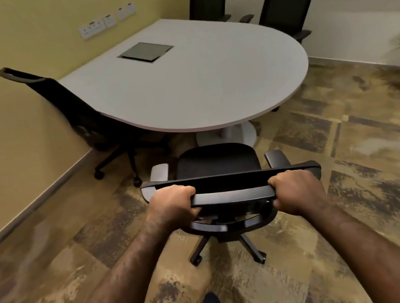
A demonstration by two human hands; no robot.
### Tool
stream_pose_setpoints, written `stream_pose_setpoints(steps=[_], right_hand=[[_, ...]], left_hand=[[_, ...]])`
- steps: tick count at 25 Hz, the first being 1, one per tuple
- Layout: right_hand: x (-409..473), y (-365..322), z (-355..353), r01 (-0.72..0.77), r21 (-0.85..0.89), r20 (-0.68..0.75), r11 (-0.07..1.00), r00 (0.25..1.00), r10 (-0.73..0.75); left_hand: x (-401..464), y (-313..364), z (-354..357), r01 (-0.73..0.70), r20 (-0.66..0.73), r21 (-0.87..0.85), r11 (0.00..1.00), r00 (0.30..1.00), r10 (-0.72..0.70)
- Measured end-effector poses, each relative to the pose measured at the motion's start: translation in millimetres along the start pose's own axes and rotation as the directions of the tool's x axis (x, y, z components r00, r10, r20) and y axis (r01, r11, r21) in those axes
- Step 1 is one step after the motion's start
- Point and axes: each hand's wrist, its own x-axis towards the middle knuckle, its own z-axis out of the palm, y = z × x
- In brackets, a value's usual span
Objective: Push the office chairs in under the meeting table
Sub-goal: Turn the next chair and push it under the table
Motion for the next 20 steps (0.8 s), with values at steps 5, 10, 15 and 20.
stream_pose_setpoints(steps=[5,10,15,20], right_hand=[[7.3,1.5,-4.0,0.017,-0.002,-0.003,1.000,1.000,-0.017],[26.1,2.2,-7.1,0.022,0.017,-0.019,1.000,1.000,-0.021],[58.8,0.6,-8.9,0.022,0.037,-0.035,0.999,0.999,-0.020],[106.7,-11.4,-11.9,0.007,0.047,-0.032,0.999,0.999,-0.005]], left_hand=[[10.7,-0.3,-0.8,0.020,0.001,0.073,0.997,1.000,-0.021],[29.3,-10.1,-4.9,-0.030,-0.006,0.103,0.994,1.000,0.030],[56.1,-32.5,-4.5,-0.086,-0.105,0.081,0.993,0.990,0.094],[92.0,-71.8,-2.8,-0.108,-0.156,0.070,0.992,0.981,0.118]])
